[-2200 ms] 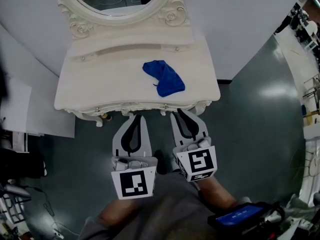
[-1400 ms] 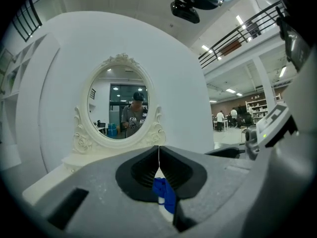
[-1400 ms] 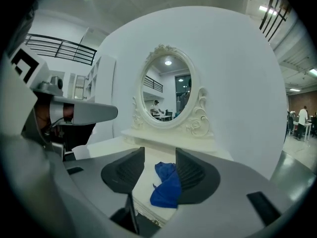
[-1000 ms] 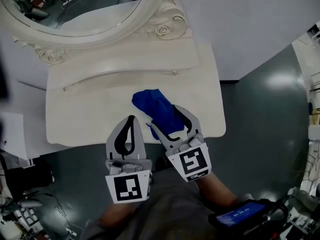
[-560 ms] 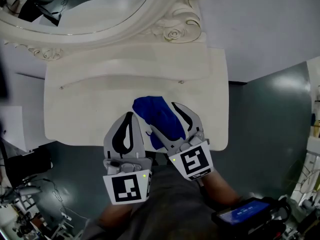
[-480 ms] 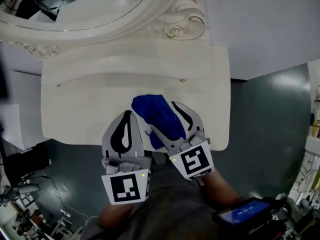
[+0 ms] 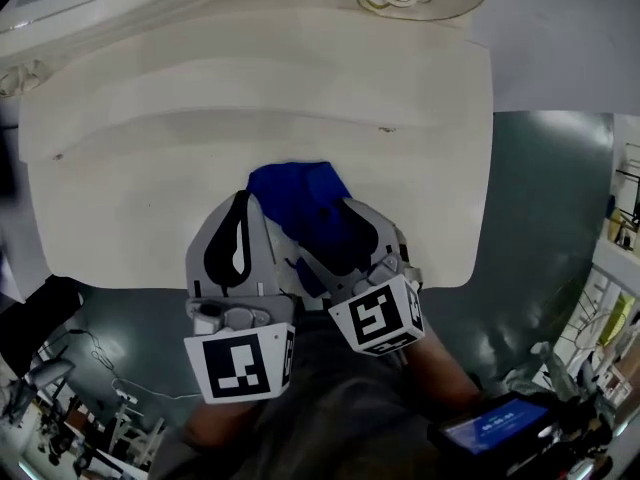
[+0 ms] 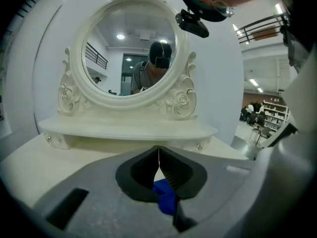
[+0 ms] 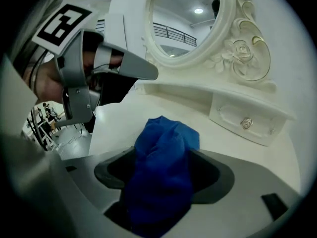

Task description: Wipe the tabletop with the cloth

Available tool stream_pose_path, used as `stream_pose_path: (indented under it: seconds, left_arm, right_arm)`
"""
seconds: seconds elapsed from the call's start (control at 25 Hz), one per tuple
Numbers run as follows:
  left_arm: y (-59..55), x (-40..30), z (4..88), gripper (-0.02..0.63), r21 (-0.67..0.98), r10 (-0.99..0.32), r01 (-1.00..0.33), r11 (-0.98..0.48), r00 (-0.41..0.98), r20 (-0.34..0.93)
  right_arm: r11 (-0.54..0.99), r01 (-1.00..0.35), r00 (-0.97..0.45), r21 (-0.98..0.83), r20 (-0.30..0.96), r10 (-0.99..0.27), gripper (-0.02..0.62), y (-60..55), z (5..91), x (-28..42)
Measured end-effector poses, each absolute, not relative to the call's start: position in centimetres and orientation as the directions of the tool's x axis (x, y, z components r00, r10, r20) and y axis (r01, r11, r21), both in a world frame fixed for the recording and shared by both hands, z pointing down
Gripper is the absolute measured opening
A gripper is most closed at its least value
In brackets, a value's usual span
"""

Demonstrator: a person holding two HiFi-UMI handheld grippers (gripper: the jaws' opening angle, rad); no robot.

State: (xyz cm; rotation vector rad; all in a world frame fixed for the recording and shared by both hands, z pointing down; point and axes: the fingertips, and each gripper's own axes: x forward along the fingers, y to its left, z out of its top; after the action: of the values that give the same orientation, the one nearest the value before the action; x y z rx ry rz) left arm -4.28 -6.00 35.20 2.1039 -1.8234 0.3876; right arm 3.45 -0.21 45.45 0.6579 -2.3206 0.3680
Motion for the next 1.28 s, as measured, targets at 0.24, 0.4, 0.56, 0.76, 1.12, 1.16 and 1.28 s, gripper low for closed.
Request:
stream_pose_path:
  seconds: [0.24, 0.4, 0.56, 0.76, 1.12, 1.16, 1.28]
  left_arm:
    - [-6.2, -4.7, 37.4, 0.017, 0.116, -0.871, -0.981, -0.157, 0.193, 0.452]
    - [-6.5, -5.4, 36.2, 0.017, 0.116, -0.878, -0.979, -0.169, 0.203, 0.433]
    - [-7.1, -6.5, 33.3, 0.017, 0.095, -0.903, -0.981, -0.169, 0.192, 0.384]
    - [-8.0, -8.7, 28.5, 0.017, 0.052, -0.945, -0.988, -0.146, 0.155, 0.288]
    - [-10.3, -12.4, 22.6, 0.017, 0.010, -0.985, -0.997, -0.079, 0.079, 0.155]
    - [-10.4, -13.1, 22.1, 0.017, 0.007, -0.987, -0.997, -0.071, 0.071, 0.145]
    - [-10.6, -15.0, 21.2, 0.017, 0.005, -0.990, -0.999, -0.053, 0.053, 0.127]
  right_arm:
    - [0.782, -0.621, -0.512, 0.054, 0.727, -0.457, 0.174, -1.7, 46.6, 4.1]
    - [0.728, -0.685, -0.497, 0.027, 0.714, -0.493, 0.074, -3.1, 45.5, 4.5]
    - [0.704, -0.710, -0.524, 0.017, 0.656, -0.544, 0.066, -4.4, 41.7, 3.6]
    - [0.688, -0.725, -0.556, 0.030, 0.564, -0.610, 0.064, -6.4, 35.8, 2.1]
    - [0.712, -0.695, -0.629, 0.099, 0.396, -0.669, 0.064, -12.1, 28.3, -2.2]
    - [0.716, -0.690, -0.635, 0.104, 0.386, -0.669, 0.064, -12.5, 27.7, -3.0]
    - [0.729, -0.674, -0.652, 0.116, 0.370, -0.662, 0.064, -13.2, 26.5, -5.4]
